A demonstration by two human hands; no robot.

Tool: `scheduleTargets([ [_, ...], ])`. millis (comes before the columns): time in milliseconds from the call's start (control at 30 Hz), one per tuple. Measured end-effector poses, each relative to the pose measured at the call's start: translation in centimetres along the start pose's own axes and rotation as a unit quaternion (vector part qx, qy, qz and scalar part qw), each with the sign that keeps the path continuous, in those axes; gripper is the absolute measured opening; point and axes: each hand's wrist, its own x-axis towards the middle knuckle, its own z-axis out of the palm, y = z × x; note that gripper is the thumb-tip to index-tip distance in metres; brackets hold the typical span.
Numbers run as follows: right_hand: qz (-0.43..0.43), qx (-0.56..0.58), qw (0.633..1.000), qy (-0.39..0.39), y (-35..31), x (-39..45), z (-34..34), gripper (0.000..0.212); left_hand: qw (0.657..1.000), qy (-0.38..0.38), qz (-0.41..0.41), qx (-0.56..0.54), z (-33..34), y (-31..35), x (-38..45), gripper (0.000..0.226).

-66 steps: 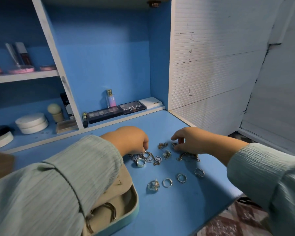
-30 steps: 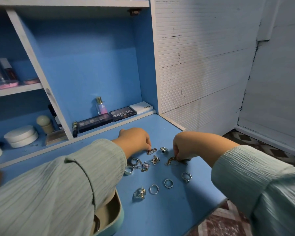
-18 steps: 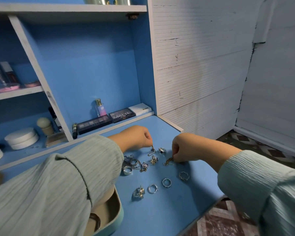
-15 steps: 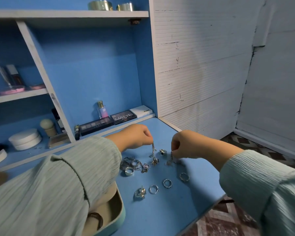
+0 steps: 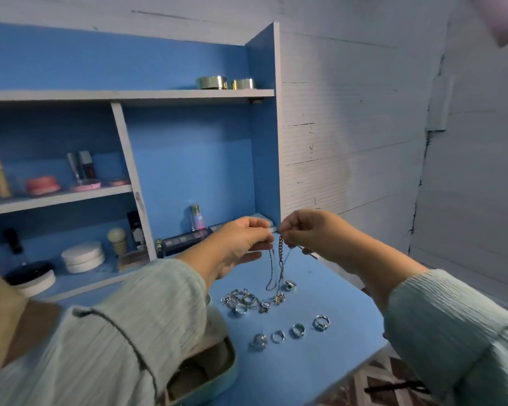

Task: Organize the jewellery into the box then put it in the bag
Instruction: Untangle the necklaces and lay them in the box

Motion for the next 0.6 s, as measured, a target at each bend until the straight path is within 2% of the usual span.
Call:
scheduleTargets([
  [133,-0.034,0.015,0.999,0.017,-2.1,-1.4,0.3,0.012,0.997,0.009,0.027,-0.076,-0.2,0.7,-2.6,0.014],
  [367,-0.085,0.058,0.994,0.037,-4.7,-4.4,1.4,0.016,0.991,-0.012,0.052,-0.12,-0.3,1.3,-7.4,0.015],
  [600,-0.088,0.043,0.993,0.062,-5.4,-7.2,3.2,0.017,0.979,-0.027,0.039,-0.2,0.5,0.4,-10.8,0.019],
])
